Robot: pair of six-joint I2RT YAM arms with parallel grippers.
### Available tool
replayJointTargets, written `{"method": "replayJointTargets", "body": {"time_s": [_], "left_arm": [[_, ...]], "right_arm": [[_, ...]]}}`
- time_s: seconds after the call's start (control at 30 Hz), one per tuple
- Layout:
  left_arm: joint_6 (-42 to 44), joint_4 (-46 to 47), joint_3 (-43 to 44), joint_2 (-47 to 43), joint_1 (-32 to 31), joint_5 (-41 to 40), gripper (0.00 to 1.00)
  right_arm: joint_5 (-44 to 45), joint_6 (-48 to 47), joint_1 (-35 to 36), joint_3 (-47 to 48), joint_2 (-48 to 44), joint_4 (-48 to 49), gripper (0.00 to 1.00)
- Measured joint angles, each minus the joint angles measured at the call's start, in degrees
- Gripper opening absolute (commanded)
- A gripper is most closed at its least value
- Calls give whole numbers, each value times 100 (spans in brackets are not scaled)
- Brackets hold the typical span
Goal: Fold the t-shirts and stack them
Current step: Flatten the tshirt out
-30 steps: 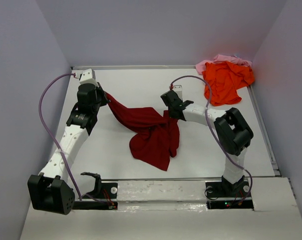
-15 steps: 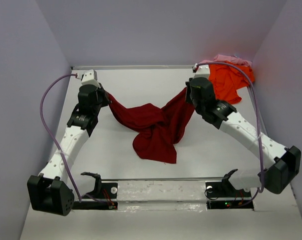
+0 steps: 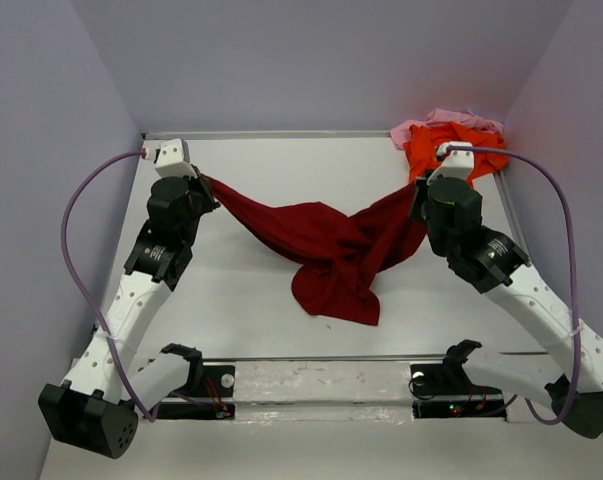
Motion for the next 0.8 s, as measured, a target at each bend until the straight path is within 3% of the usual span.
{"method": "replayJointTargets", "body": {"time_s": [0.23, 0.27, 0.3, 0.33, 0.43, 0.5, 0.67, 0.8], "left_arm": [[4, 15, -72, 227, -2, -17, 0], [2, 17, -83, 264, 2, -13, 0], [0, 17, -85, 280, 7, -9, 0], [-4, 22, -87, 306, 20, 17, 0], [-15, 24, -111, 337, 55, 59, 0], [-31, 28, -144, 337, 76, 76, 0], [-50, 22, -186, 348, 109, 120, 0], [-72, 33, -188, 361, 114, 179, 0]], "right_arm": [[-522, 651, 0, -918, -514, -577, 0], [-640, 719, 0, -1099, -579, -632, 4], [-750, 778, 0, -1241, -608, -706, 19], [-846, 841, 0, -1357, -610, -758, 48], [-1137, 1014, 0, -1711, -586, -931, 75], [-1248, 1067, 0, -1797, -579, -988, 80], [-1294, 1161, 0, -1779, -417, -859, 80], [-1261, 1176, 0, -1622, 278, -616, 79]]}}
